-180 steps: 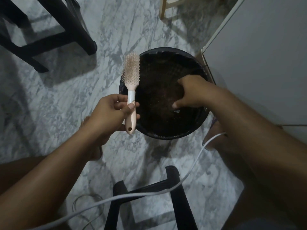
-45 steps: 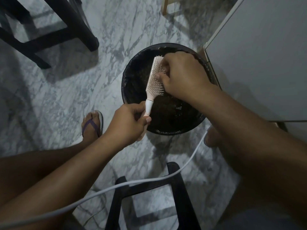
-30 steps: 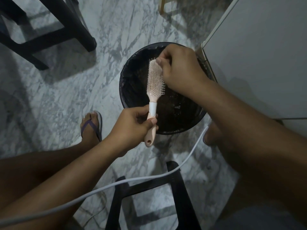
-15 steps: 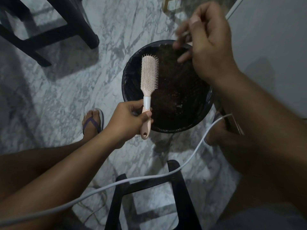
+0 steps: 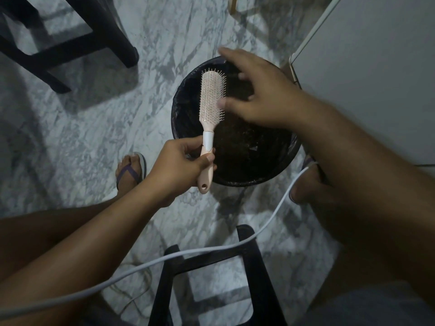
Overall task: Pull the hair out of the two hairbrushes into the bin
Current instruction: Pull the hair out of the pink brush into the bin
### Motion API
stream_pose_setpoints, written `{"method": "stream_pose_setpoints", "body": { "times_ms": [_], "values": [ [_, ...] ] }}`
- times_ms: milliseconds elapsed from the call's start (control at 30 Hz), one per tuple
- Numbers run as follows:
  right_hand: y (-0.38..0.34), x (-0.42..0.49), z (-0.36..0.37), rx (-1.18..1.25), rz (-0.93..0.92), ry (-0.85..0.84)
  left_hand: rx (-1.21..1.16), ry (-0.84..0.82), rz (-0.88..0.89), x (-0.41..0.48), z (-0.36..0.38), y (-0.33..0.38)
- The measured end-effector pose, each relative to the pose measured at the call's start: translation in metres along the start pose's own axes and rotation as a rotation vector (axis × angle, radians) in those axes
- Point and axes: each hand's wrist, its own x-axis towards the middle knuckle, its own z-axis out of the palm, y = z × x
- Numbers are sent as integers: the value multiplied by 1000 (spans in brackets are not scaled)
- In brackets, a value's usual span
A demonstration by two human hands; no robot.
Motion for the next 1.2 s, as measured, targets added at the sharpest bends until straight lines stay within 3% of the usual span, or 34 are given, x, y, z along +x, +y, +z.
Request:
{"method": "stream_pose_setpoints", "body": {
  "times_ms": [133, 400, 633, 800, 900, 1033, 1133, 1200],
  "values": [
    [-8, 2, 21, -161, -109, -54, 32, 18, 34, 1, -1, -2],
    [-13, -2, 32, -98, -286, 300, -6, 36, 63, 6, -10, 3],
    [-19, 1, -2, 148, -204, 457, -64, 28, -4, 6, -6, -1],
    [-10, -8, -32, 179, -183, 629, -79, 50, -1, 8, -12, 0],
    [1, -10, -25, 138, -59, 502, -90, 58, 3, 8, -12, 1],
    [21, -5, -4, -120, 232, 19, -93, 62, 15, 9, -13, 4],
    [27, -4, 0, -301, 330, -325, -86, 59, 21, 10, -13, 6],
    [29, -4, -5, -286, 311, -339, -76, 53, 17, 10, -13, 6]
  ]
}}
